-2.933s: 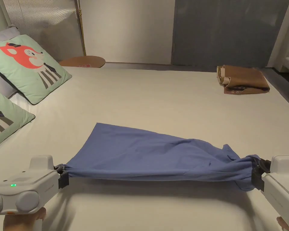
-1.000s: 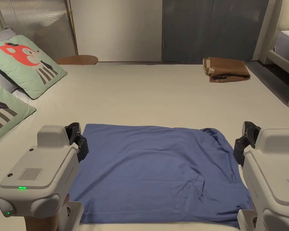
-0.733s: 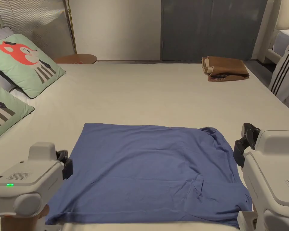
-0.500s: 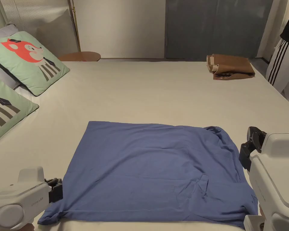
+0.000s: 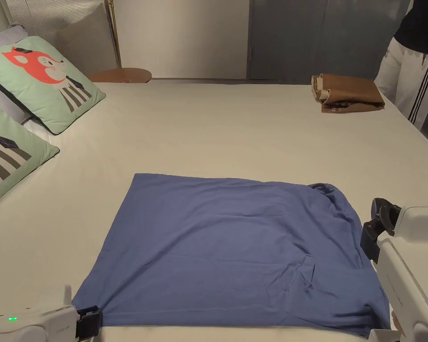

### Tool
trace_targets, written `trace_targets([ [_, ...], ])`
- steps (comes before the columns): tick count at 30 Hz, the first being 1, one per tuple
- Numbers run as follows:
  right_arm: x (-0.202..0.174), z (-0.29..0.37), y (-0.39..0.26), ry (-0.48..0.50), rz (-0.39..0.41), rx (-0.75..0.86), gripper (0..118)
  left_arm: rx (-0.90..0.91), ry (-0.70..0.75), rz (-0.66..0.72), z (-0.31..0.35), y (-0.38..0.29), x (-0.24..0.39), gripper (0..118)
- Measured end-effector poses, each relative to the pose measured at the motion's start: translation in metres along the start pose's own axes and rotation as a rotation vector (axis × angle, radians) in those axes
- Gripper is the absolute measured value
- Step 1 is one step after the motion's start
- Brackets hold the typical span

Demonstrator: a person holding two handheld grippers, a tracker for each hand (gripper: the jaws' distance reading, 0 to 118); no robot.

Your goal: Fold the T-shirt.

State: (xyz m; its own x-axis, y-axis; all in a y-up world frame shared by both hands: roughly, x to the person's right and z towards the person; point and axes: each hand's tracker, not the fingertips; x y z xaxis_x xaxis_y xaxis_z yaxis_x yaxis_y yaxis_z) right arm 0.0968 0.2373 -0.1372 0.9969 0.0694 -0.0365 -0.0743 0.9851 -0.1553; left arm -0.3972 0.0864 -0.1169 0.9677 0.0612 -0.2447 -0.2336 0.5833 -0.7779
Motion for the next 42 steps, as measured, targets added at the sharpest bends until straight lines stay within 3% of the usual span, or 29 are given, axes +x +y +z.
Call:
trace_targets([
  [1, 0.001, -0.002, -0.003, 0.000, -0.002, -0.008, 0, 0.031, 0.021, -0.021, -0.002, -0.001, -0.001, 54],
  [2, 0.002, -0.003, -0.004, -0.001, -0.001, -0.014, 0, 0.047, 0.041, -0.062, 0.000, 0.000, 0.002, 42],
  [3, 0.003, -0.004, -0.006, -0.005, -0.001, -0.019, 0, 0.050, 0.020, -0.093, 0.002, 0.003, 0.005, 16],
  [4, 0.005, -0.004, -0.008, -0.008, -0.002, -0.025, 0, 0.049, 0.015, -0.079, 0.003, 0.007, 0.008, 4],
  [10, 0.023, -0.015, -0.044, -0.029, -0.035, -0.212, 3, 0.066, 0.065, -0.121, 0.014, 0.010, 0.012, 4],
  [12, 0.032, -0.025, -0.070, -0.035, -0.055, -0.329, 38, 0.072, 0.054, -0.103, 0.018, 0.013, 0.007, 4],
  [14, 0.040, -0.037, -0.103, -0.019, -0.079, -0.460, 84, 0.079, 0.045, -0.085, 0.029, 0.012, 0.012, 4],
  [16, 0.040, -0.038, -0.121, -0.026, -0.099, -0.539, 96, 0.082, 0.036, -0.066, 0.031, 0.014, 0.010, 4],
  [20, 0.037, -0.040, -0.150, -0.016, -0.106, -0.609, 91, 0.084, 0.039, -0.073, 0.038, 0.014, 0.016, 4],
  [23, 0.037, -0.042, -0.161, 0.009, -0.118, -0.609, 57, 0.082, 0.037, -0.074, 0.040, 0.016, 0.017, 4],
  [24, 0.038, -0.041, -0.158, 0.017, -0.120, -0.618, 57, 0.079, 0.033, -0.067, 0.040, 0.018, 0.016, 4],
  [25, 0.038, -0.039, -0.157, 0.034, -0.138, -0.611, 28, 0.077, 0.025, -0.052, 0.038, 0.020, 0.015, 4],
  [26, 0.037, -0.038, -0.154, 0.055, -0.166, -0.595, 7, 0.071, 0.018, -0.038, 0.037, 0.022, 0.014, 5],
  [29, 0.033, -0.039, -0.143, 0.035, -0.117, -0.550, 7, 0.064, 0.010, -0.008, 0.032, 0.029, 0.013, 5],
  [33, 0.041, -0.045, -0.122, 0.048, -0.172, -0.485, 6, 0.083, -0.014, 0.043, 0.032, 0.038, 0.008, 4],
  [36, 0.041, -0.050, -0.097, 0.055, -0.171, -0.441, 6, 0.132, -0.055, 0.099, 0.041, 0.052, 0.009, 4],
  [42, 0.040, -0.085, -0.068, 0.061, -0.144, -0.382, 6, 0.189, -0.053, 0.062, 0.032, 0.094, 0.020, 4],
])
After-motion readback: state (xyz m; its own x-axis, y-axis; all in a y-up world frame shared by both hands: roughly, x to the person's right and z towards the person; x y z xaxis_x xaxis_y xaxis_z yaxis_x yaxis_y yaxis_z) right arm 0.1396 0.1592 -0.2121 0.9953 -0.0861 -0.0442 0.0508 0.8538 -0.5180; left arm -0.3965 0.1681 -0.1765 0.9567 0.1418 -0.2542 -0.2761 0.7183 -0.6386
